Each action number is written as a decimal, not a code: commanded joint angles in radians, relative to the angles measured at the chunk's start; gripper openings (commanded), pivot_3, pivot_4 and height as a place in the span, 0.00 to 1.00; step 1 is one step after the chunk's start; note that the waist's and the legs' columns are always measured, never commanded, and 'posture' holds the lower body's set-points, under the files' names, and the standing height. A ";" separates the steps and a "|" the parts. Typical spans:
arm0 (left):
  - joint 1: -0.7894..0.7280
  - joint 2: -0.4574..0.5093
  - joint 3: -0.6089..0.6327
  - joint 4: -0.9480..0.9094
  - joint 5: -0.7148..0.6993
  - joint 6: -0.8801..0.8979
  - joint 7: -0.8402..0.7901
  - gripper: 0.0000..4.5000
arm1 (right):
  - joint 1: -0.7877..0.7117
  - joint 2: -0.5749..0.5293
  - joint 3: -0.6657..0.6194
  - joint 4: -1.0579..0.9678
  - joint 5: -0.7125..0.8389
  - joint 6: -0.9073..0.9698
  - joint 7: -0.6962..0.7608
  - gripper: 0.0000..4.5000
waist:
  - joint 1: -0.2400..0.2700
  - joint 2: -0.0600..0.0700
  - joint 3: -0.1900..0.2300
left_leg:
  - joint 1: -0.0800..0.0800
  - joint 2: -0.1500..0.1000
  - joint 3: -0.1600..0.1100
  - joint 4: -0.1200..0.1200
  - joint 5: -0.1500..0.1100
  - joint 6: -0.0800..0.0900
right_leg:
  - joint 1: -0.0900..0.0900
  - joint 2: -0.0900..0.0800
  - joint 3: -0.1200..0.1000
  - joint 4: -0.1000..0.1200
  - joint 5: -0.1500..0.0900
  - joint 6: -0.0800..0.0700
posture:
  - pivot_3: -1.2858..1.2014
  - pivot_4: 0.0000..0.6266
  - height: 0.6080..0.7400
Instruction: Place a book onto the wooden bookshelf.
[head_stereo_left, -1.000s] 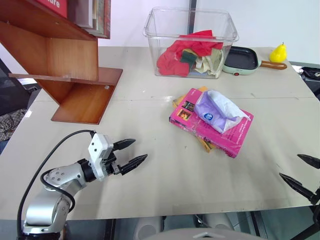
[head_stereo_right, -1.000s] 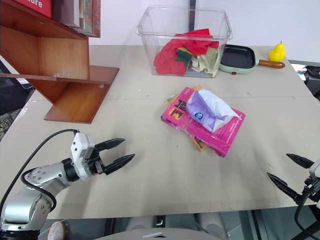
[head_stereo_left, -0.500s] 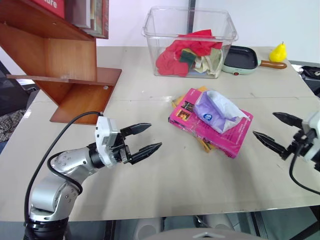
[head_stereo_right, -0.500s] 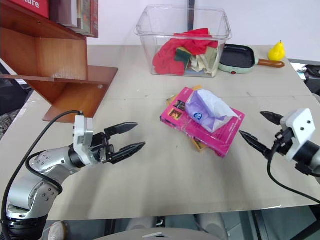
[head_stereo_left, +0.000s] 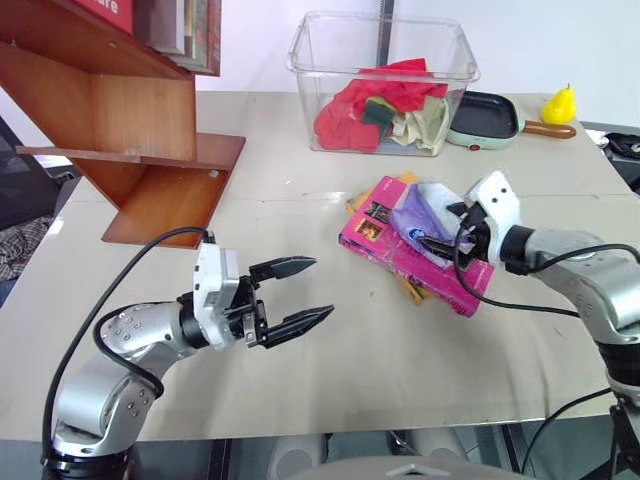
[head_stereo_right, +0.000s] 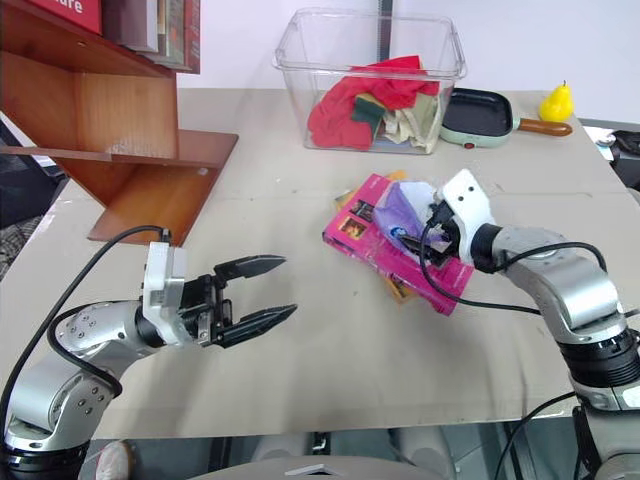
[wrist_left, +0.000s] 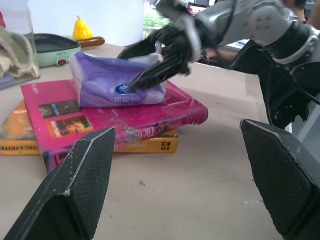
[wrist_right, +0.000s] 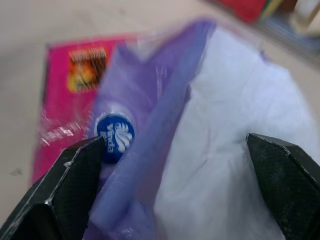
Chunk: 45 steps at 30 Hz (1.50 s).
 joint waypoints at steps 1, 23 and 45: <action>0.015 0.005 0.031 -0.079 -0.016 -0.012 0.030 0.94 | -0.007 -0.006 0.002 0.028 -0.042 -0.012 0.020 0.73 | 0.000 -0.001 0.000 | 0.000 0.000 0.000 0.000 0.000 0.000 | 0.000 0.000 0.000 0.000 0.000 0.000 | 0.52 0.24 1.00; -0.277 -0.050 -0.143 -0.078 -0.117 0.101 0.076 0.94 | 0.362 -0.150 -0.487 0.159 -0.255 -0.276 -0.091 0.01 | 0.009 0.001 0.000 | 0.000 -0.001 -0.001 0.000 0.000 0.000 | 0.001 0.001 0.000 0.000 -0.001 0.002 | 0.52 0.24 1.00; -0.040 0.005 -0.037 -0.285 -0.150 0.117 0.248 0.94 | 0.475 -0.186 -0.633 -0.156 0.076 -0.124 0.181 0.99 | -0.024 0.004 0.000 | 0.005 0.001 -0.001 0.001 0.000 0.000 | 0.002 0.004 0.003 0.002 -0.002 0.005 | 0.52 0.24 1.00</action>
